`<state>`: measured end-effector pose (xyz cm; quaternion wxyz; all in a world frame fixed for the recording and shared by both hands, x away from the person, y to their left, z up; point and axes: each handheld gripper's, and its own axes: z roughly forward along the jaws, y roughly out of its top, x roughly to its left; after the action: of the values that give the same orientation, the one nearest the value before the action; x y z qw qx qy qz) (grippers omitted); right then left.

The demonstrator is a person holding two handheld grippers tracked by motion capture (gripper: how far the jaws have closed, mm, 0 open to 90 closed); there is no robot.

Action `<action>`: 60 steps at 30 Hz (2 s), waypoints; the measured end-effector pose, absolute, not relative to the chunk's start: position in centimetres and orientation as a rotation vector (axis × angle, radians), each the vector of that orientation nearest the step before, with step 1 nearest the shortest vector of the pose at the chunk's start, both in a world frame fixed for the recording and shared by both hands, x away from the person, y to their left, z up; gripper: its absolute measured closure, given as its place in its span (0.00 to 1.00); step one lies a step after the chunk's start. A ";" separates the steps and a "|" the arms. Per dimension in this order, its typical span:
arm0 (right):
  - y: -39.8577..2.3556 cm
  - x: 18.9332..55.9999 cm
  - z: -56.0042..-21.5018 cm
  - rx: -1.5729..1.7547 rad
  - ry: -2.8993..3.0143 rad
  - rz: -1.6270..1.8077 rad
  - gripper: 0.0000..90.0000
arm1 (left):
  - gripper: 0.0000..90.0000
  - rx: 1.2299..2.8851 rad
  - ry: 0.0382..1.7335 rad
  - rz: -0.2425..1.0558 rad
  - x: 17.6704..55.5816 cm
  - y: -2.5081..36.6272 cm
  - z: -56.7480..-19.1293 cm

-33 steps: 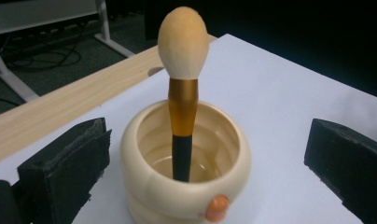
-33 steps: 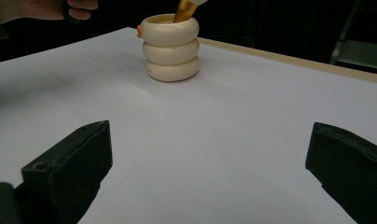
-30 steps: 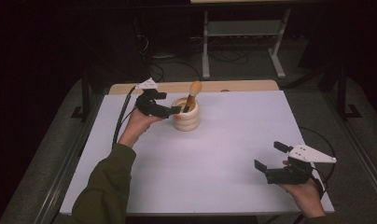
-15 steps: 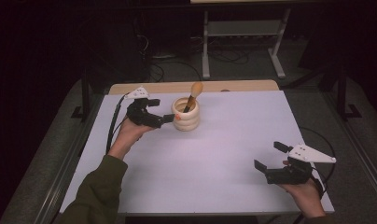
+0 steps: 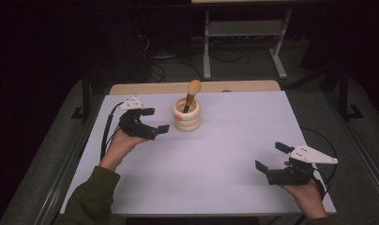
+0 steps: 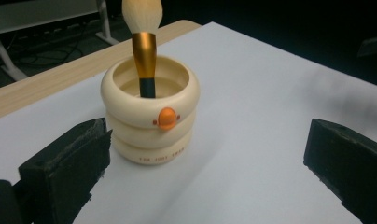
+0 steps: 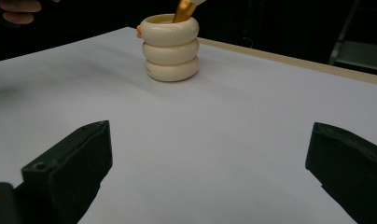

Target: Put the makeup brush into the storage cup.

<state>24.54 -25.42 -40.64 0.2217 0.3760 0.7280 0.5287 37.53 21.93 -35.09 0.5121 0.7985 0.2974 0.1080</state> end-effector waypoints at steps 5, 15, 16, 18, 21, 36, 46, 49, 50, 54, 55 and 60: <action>-25.4 24.6 -40.7 1.042 2.011 1.459 0.00 | 0.00 1.922 0.716 0.262 36.3 22.6 -35.1; -25.3 24.5 -40.6 1.043 2.009 1.462 0.00 | 0.00 1.931 0.733 0.299 33.7 23.7 -35.4; -25.3 24.5 -40.6 1.044 2.009 1.463 0.00 | 0.00 1.918 0.742 0.292 33.3 23.9 -35.5; -25.4 24.5 -40.6 1.043 2.008 1.462 0.00 | 0.00 1.919 0.741 0.298 32.9 24.2 -35.8; -25.4 24.5 -40.6 1.043 2.008 1.463 0.00 | 0.00 1.920 0.739 0.301 32.2 24.7 -36.2; -25.3 24.5 -40.7 1.044 2.014 1.459 0.00 | 0.00 1.878 0.747 0.341 28.9 26.2 -37.3; -25.3 24.4 -40.7 1.042 2.015 1.462 0.00 | 0.00 1.854 0.754 0.349 26.9 27.8 -38.1; -25.4 24.4 -40.7 1.040 2.015 1.460 0.00 | 0.00 1.838 0.749 0.346 26.3 28.1 -38.5; -25.4 24.4 -40.8 1.040 2.014 1.459 0.00 | 0.00 1.838 0.749 0.350 26.2 28.3 -38.5; -25.4 24.4 -40.8 1.042 2.020 1.452 0.00 | 0.00 1.825 0.758 0.353 25.8 28.7 -38.9; -25.4 24.4 -40.8 1.042 2.019 1.453 0.00 | 0.00 1.827 0.761 0.352 25.7 28.8 -39.0; -25.4 24.4 -40.9 1.042 2.023 1.453 0.00 | 0.00 1.836 0.787 0.345 25.4 29.2 -40.1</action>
<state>24.40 -25.41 -40.94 0.2193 0.3766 0.7310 0.5251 25.42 29.15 -40.06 0.5287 0.7688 0.3293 0.1446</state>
